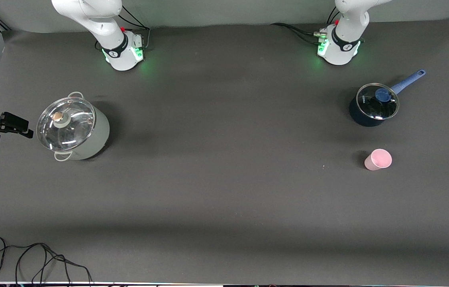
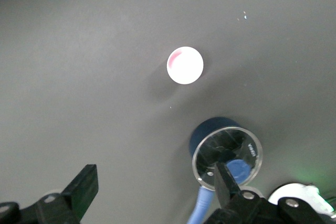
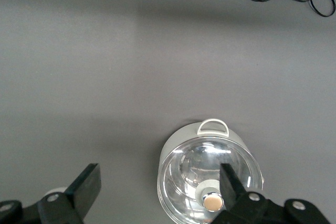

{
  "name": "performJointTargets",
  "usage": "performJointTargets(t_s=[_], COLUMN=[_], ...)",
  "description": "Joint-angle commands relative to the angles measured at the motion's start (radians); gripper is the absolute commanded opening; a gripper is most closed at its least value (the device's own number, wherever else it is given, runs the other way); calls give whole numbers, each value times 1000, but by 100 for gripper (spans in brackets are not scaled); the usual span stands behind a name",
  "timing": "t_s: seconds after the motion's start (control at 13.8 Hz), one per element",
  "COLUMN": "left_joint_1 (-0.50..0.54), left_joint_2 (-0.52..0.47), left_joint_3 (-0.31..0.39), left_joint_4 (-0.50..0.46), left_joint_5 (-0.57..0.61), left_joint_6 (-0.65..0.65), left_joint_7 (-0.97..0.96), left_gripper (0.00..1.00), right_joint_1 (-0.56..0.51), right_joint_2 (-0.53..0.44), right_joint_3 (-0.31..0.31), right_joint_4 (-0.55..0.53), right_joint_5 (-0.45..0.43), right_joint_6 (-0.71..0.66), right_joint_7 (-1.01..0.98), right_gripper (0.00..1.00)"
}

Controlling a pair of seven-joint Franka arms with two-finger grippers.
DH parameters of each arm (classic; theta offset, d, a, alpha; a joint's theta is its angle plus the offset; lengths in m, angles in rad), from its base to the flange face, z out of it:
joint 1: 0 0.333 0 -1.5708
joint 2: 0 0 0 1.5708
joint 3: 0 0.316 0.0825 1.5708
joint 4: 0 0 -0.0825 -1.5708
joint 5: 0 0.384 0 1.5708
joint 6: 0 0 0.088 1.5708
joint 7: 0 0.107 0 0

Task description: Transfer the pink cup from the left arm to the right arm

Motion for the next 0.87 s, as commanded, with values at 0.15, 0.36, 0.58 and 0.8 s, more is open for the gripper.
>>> performJointTargets(t_s=[0.15,0.36,0.58,0.8], left_joint_1=[141,212,294,357], left_joint_2=[101,171,269,387], left_joint_3=[-10,-9,-10,-10], left_joint_4=[19,19,18,18], left_joint_5=[-181,-269,-419,-551], left_joint_6=[46,69,63,52], left_joint_7=[356,563,811,1077], left_gripper=[99,98,98,98], right_joint_1=[2,1,1,1], right_joint_2=[-13,-15,-29,-30], right_joint_3=[-2,-2,-9,-17], right_joint_4=[-1,1,-4,-2], right_joint_5=[-11,-11,-8,-5], right_joint_6=[-6,2,3,2], right_joint_7=[-2,-2,-2,-2], right_gripper=[100,100,100,100])
